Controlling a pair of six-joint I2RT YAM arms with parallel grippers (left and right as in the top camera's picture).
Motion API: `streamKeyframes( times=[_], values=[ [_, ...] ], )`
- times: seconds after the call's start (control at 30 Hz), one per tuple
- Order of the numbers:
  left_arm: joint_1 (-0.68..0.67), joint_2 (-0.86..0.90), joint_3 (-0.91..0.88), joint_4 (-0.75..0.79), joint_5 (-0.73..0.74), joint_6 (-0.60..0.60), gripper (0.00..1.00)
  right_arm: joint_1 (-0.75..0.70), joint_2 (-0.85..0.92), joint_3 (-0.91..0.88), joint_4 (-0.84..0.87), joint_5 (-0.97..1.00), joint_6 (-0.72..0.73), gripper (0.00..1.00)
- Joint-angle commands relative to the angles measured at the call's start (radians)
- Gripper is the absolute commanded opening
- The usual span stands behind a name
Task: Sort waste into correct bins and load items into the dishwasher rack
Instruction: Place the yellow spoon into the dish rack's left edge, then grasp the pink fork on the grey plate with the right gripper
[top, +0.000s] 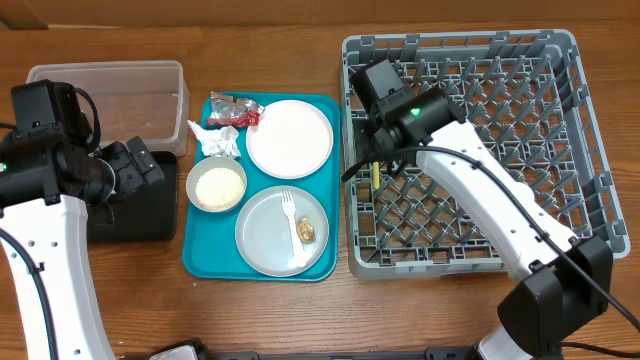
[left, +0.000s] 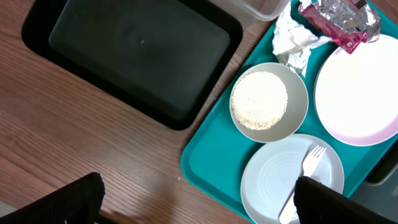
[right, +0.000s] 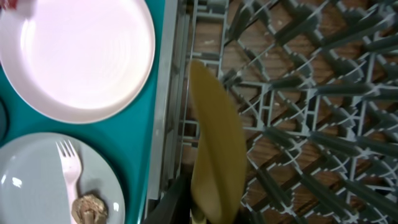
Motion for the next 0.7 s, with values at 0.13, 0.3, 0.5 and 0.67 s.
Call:
streamKeyframes(
  times=[0.13,0.3,0.5,0.67],
  values=[
    [0.006,0.002,0.009,0.004,-0.009,-0.006,1.0,0.007,0.004,-0.136,0.108,-0.064,-0.061,0.37],
    [0.006,0.002,0.009,0.004,-0.009,-0.006,1.0,0.044,-0.029,-0.116,0.086,-0.065,-0.058,0.5],
    [0.006,0.002,0.009,0.004,-0.01,-0.006,1.0,0.225,-0.094,-0.089,0.105,-0.109,-0.039,0.49],
    [0.006,0.002,0.009,0.004,-0.01,-0.006,1.0,0.36,-0.017,-0.132,0.186,-0.106,0.032,0.42]
  ],
)
